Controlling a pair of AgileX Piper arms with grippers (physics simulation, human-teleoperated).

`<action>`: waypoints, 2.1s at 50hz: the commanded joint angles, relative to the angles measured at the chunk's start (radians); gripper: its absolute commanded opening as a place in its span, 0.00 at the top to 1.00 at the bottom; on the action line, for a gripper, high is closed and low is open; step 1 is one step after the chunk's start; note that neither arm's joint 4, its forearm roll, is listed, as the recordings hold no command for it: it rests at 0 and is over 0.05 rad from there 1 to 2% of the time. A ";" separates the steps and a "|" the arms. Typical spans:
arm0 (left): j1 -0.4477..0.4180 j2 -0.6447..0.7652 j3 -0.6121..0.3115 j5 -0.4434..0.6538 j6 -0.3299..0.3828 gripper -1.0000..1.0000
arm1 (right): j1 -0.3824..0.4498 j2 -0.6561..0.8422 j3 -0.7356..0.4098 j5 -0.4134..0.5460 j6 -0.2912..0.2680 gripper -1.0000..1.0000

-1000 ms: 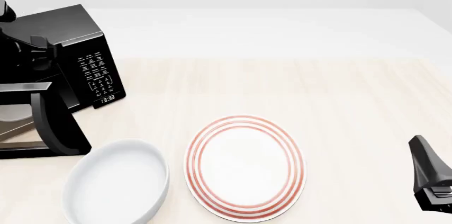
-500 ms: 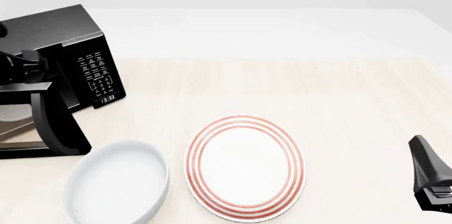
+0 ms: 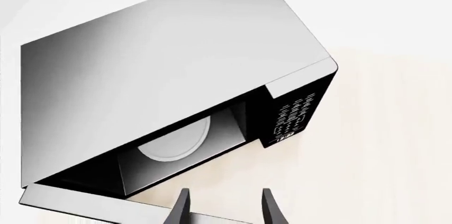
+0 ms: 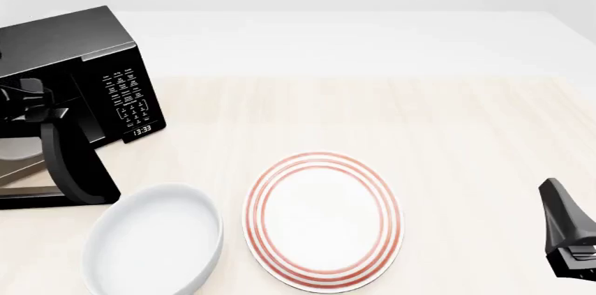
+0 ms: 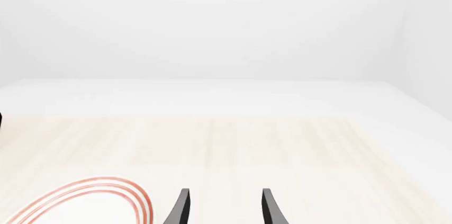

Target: Open the microwave.

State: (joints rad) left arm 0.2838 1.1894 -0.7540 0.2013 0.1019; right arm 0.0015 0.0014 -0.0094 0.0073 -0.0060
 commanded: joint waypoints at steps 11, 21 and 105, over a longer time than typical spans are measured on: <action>0.007 -0.005 0.031 -0.006 -0.006 0.00 | 0.000 0.000 0.000 0.000 0.000 0.00; 0.007 -0.013 0.044 -0.003 -0.004 0.00 | 0.000 0.000 0.000 0.000 0.000 0.00; 0.034 -0.321 0.223 0.088 -0.039 0.00 | 0.000 0.000 0.000 0.000 0.000 0.00</action>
State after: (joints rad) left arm 0.3139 0.8967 -0.5673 0.2798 0.0570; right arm 0.0014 0.0014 -0.0094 0.0074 -0.0060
